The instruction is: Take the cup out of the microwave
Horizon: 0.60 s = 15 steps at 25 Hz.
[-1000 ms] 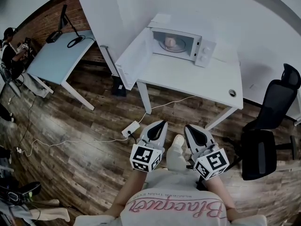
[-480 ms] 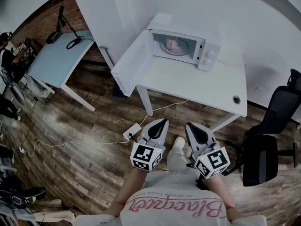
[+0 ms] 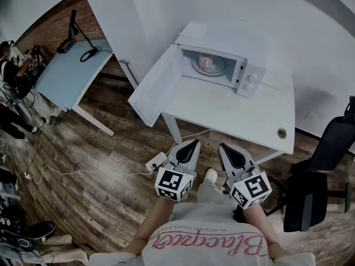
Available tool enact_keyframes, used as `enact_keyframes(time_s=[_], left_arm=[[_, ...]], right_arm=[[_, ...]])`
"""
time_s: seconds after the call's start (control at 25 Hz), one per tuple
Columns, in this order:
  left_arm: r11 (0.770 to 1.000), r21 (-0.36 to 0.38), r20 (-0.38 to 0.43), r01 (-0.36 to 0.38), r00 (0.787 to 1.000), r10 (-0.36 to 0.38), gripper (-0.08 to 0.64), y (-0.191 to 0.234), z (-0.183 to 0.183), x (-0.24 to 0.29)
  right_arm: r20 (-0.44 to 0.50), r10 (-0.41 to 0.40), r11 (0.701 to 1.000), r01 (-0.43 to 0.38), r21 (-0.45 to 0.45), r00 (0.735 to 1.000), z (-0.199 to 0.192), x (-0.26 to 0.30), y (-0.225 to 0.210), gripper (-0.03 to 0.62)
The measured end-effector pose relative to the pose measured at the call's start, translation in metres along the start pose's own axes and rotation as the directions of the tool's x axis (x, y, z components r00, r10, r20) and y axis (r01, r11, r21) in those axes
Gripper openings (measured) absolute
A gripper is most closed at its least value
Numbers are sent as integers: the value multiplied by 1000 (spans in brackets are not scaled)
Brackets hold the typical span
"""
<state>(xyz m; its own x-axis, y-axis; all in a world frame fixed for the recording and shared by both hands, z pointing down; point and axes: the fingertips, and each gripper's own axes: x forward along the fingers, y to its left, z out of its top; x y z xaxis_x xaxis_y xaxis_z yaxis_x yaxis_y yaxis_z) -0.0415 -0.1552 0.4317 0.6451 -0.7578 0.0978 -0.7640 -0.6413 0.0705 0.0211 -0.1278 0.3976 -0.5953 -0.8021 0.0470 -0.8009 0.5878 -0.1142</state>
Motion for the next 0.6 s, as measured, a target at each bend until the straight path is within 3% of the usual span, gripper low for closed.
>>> enact_keyframes(time_s=[0.6], left_arm=[[999,20,7,-35,999,35,5,30,28,93]], right_arm=[[7,20,1000,-20,8,1000,24,51,-86,14]])
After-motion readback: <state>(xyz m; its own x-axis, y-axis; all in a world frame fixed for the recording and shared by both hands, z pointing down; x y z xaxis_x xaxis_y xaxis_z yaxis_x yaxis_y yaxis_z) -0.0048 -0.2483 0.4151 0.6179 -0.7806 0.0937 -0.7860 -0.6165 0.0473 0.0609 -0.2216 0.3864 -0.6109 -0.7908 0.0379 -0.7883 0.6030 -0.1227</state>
